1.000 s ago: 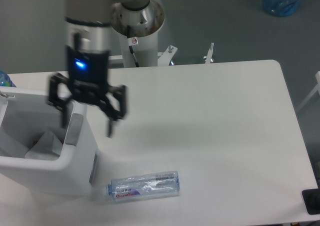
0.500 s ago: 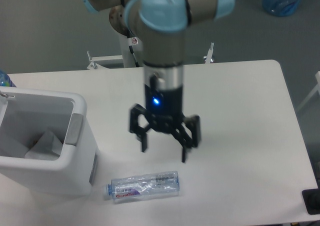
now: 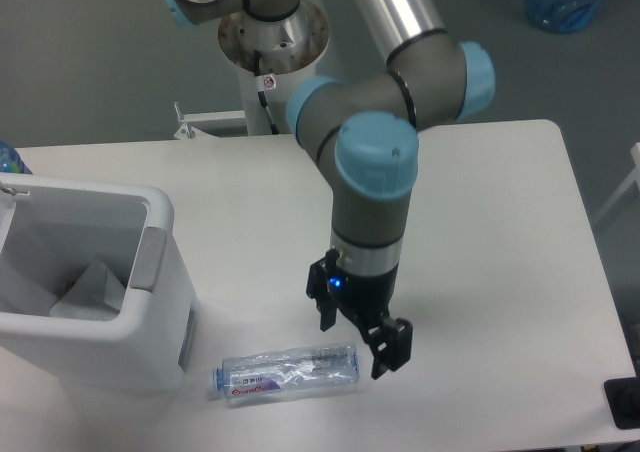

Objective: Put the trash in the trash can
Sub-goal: 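Move the open gripper down to the clear plastic water bottle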

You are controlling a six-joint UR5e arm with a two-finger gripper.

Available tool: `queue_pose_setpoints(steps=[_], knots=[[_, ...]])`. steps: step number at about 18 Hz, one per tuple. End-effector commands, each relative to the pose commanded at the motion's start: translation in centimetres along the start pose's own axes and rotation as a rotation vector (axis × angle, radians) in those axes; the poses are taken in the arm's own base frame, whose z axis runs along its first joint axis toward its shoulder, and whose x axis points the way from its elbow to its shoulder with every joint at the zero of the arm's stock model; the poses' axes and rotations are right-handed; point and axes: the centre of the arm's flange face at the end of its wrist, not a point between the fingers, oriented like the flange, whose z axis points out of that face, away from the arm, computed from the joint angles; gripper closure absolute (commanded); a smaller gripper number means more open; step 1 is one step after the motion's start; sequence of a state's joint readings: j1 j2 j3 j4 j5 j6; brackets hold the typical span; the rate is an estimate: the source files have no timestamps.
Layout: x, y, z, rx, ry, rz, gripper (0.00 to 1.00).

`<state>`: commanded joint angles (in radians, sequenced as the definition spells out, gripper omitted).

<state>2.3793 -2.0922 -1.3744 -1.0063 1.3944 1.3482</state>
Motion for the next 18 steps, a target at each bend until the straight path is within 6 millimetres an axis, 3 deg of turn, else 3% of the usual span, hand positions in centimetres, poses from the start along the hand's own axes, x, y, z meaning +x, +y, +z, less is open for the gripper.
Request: queue_pose_setpoints(steps=[8, 15, 18], knots=[[3.6, -5.4, 4.8, -0.041, 0.070, 0.085, 0.00], [6.9, -6.8, 8.4, -0.104, 0.124, 0.111, 0.00], [7.2, -6.8, 9.3, -0.111, 0.136, 0.112, 0.00]])
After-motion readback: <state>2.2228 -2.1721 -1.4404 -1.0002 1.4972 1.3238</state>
